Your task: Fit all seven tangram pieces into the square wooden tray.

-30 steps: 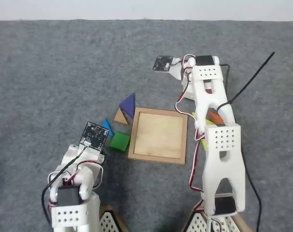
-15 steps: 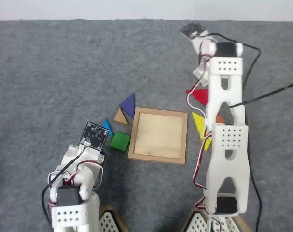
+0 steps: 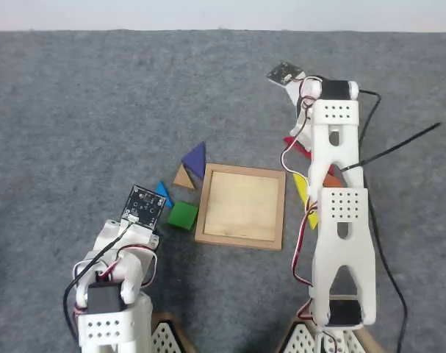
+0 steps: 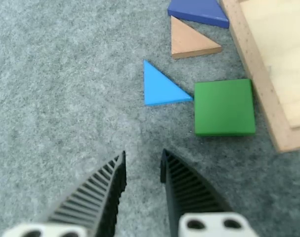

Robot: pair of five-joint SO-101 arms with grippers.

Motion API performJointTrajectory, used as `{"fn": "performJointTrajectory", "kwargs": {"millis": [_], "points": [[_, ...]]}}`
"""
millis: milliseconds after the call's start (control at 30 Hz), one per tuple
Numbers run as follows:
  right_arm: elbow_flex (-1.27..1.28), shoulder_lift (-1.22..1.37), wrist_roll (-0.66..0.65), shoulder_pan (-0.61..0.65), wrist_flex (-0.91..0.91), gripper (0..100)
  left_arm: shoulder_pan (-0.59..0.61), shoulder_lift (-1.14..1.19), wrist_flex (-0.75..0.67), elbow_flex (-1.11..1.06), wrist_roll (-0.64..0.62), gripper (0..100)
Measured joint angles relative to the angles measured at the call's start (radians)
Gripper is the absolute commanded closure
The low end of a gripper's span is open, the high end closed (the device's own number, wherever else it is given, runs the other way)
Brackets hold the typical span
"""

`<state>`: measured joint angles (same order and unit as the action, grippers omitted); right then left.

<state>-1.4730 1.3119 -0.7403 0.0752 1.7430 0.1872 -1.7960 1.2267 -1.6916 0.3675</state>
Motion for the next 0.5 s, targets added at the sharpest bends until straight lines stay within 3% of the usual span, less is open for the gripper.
{"fn": "performJointTrajectory", "kwargs": {"millis": [233,500], "points": [[-0.003,0.015,-0.094,-0.003,0.009,69.0,0.0,0.0,0.0,0.0,0.0,89],[0.069,-0.057,-0.115,-0.037,0.009,69.1,0.0,0.0,0.0,0.0,0.0,89]]}}
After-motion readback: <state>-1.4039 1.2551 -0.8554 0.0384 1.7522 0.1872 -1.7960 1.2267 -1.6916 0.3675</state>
